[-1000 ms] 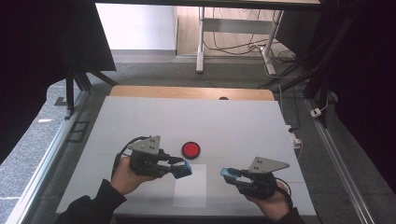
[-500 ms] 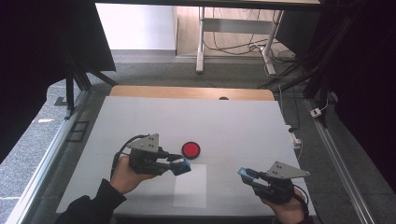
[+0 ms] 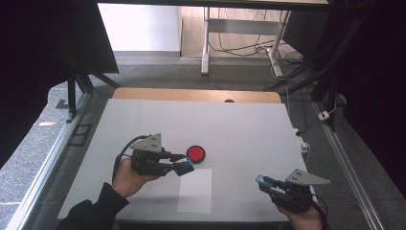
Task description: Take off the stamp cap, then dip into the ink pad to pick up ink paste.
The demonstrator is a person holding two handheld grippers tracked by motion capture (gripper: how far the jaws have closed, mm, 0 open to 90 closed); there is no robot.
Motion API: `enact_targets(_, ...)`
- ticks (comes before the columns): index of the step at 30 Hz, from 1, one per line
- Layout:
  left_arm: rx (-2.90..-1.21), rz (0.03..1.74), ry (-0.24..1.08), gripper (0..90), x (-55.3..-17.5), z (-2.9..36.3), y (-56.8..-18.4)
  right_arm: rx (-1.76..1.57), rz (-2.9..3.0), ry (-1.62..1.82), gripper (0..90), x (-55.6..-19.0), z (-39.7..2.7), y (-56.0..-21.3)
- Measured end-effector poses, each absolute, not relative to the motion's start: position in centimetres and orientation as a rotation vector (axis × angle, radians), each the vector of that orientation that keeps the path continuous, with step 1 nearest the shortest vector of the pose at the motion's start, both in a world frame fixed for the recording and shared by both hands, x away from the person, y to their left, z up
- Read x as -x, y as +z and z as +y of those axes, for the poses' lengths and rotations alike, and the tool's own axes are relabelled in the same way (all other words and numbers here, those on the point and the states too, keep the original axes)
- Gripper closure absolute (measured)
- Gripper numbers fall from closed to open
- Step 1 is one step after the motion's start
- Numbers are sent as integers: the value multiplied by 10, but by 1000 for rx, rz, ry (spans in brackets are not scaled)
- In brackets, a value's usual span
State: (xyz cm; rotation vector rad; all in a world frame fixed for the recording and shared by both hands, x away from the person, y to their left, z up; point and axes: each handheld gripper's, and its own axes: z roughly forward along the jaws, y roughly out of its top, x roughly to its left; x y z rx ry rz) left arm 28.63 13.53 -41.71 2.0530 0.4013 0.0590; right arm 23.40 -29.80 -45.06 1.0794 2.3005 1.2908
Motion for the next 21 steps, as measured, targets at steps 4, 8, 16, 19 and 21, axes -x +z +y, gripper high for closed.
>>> enact_targets(4, -2063, 417, 65, 700, -290, 133, -417, -1095, 2317, 1273, 685, -234, -300, -454)
enact_targets(8, -2074, 430, 80, 700, -293, 132, -417, -1102, 2331, 1270, 685, -234, -301, -455)
enact_targets(16, -2083, 473, 94, 700, -303, 129, -417, -1095, 2343, 1273, 685, -233, -301, -456)
enact_targets(19, -2088, 481, 92, 701, -308, 127, -419, -1092, 2348, 1273, 685, -234, -301, -456)
enact_targets(21, -2089, 485, 93, 701, -311, 125, -419, -1092, 2351, 1274, 685, -233, -301, -456)
